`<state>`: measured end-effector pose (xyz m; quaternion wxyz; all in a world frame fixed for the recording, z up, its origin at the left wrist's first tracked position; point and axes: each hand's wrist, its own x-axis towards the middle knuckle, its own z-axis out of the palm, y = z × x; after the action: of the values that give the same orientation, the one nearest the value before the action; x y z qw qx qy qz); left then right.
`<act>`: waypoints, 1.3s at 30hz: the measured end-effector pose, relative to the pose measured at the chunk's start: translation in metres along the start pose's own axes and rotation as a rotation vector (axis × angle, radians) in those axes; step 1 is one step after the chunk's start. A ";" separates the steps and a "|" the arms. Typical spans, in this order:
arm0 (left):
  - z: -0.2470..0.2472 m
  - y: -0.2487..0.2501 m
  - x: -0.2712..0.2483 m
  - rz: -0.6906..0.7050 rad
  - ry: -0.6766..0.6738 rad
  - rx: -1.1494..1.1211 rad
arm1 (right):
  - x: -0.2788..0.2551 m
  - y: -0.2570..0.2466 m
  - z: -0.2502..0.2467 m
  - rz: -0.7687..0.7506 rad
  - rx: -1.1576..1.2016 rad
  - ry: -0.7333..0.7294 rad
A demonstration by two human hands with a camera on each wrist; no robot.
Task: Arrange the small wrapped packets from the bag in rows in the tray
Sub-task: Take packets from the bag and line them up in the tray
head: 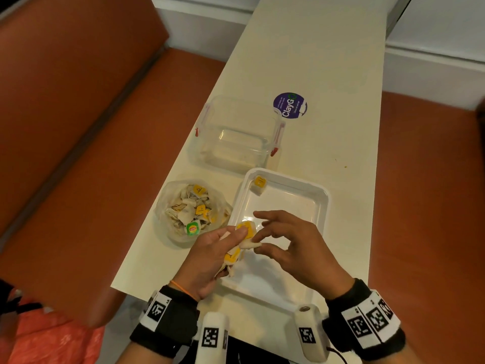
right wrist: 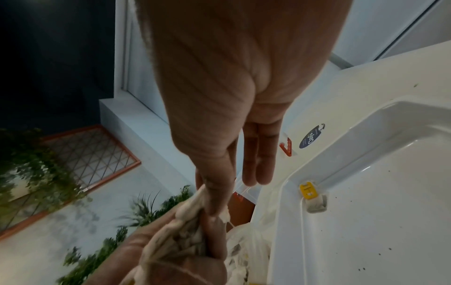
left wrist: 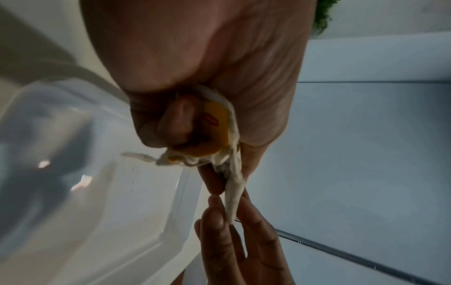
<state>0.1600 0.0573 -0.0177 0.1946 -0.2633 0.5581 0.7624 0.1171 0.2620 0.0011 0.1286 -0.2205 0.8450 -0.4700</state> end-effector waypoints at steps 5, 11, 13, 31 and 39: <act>-0.002 0.006 -0.004 0.137 -0.049 0.110 | 0.003 -0.008 -0.014 0.335 0.420 -0.089; 0.003 0.008 -0.006 0.251 -0.069 0.284 | 0.012 -0.007 -0.006 0.394 0.567 -0.034; 0.003 0.005 -0.005 0.226 -0.065 0.255 | 0.014 -0.004 -0.005 0.390 0.576 -0.015; -0.015 -0.002 -0.013 0.099 0.045 0.080 | 0.112 0.115 0.048 0.665 0.453 0.458; -0.021 -0.008 -0.014 0.032 0.069 0.061 | 0.126 0.118 0.060 0.646 0.438 0.529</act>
<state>0.1800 0.0393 -0.0201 0.1709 -0.2743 0.5916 0.7386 0.0034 0.2101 -0.1319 0.0917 0.2133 0.7551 -0.6131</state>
